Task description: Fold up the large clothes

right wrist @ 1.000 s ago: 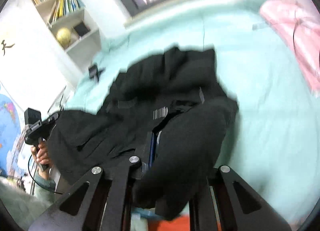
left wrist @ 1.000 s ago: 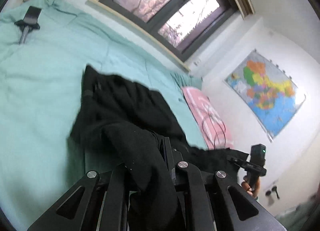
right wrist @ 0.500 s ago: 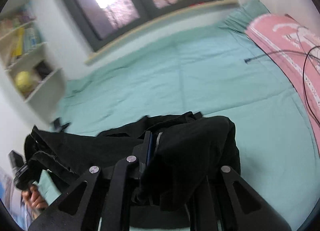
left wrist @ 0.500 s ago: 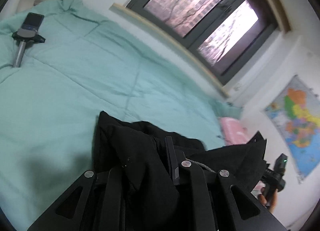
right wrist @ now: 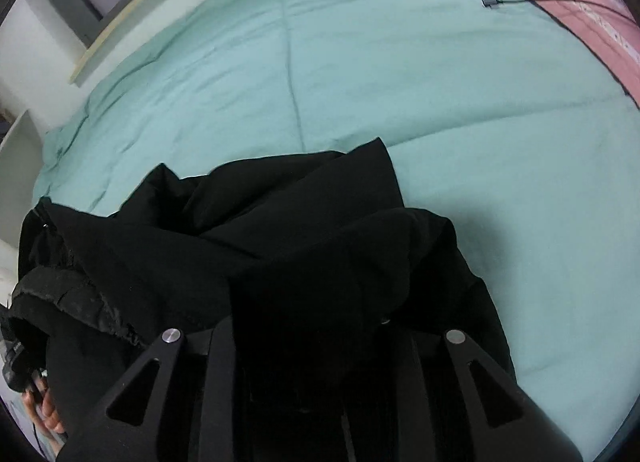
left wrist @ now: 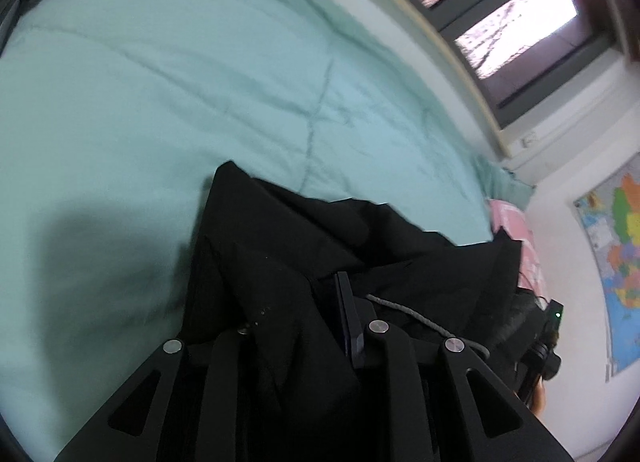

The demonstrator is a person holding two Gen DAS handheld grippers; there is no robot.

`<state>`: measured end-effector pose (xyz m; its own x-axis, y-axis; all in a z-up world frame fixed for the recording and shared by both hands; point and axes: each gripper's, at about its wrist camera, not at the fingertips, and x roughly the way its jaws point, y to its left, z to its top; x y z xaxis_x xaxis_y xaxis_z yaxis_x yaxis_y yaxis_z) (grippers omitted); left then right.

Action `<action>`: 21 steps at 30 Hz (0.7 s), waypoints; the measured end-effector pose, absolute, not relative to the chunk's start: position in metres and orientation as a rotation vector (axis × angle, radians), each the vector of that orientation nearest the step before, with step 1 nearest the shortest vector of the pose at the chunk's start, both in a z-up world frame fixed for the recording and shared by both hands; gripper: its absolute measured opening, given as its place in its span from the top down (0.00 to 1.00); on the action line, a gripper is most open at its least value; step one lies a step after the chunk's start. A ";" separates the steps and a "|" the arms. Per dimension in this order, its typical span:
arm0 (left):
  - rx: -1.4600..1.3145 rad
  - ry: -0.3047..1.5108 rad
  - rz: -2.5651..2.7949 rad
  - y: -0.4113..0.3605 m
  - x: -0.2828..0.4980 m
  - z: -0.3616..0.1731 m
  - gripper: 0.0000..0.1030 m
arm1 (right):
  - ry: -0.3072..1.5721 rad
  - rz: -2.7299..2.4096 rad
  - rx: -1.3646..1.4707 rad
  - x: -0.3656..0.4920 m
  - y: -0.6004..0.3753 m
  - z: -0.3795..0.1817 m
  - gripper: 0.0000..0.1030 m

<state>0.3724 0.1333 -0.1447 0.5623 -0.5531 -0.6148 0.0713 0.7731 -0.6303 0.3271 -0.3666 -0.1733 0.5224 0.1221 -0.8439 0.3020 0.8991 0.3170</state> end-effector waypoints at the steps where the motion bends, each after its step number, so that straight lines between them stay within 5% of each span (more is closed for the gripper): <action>1: -0.591 0.895 -0.410 0.137 0.366 -0.138 0.75 | 1.009 -0.091 0.468 0.320 -0.368 -0.166 0.74; 6: -0.682 0.725 -0.693 0.181 0.310 -0.071 0.47 | 0.807 0.032 0.521 0.264 -0.389 -0.093 0.60; 10: -0.750 0.483 -0.753 0.231 0.261 -0.019 0.28 | 0.707 0.030 0.465 0.229 -0.386 -0.048 0.35; 11: -0.710 0.478 -0.718 0.232 0.254 -0.011 0.26 | 0.698 0.016 0.432 0.224 -0.381 -0.043 0.29; 15: -0.519 0.559 -0.577 0.199 0.254 -0.001 0.26 | 0.698 0.020 0.251 0.230 -0.331 -0.040 0.29; 21: -0.278 0.784 -0.439 0.057 0.323 -0.040 0.26 | 0.813 0.099 0.168 0.303 -0.255 -0.067 0.29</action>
<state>0.3226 0.0574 -0.0401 0.6249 -0.4787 -0.6168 0.2761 0.8744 -0.3989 0.3033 -0.2549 -0.0672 0.6839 0.1521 -0.7135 -0.0231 0.9820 0.1872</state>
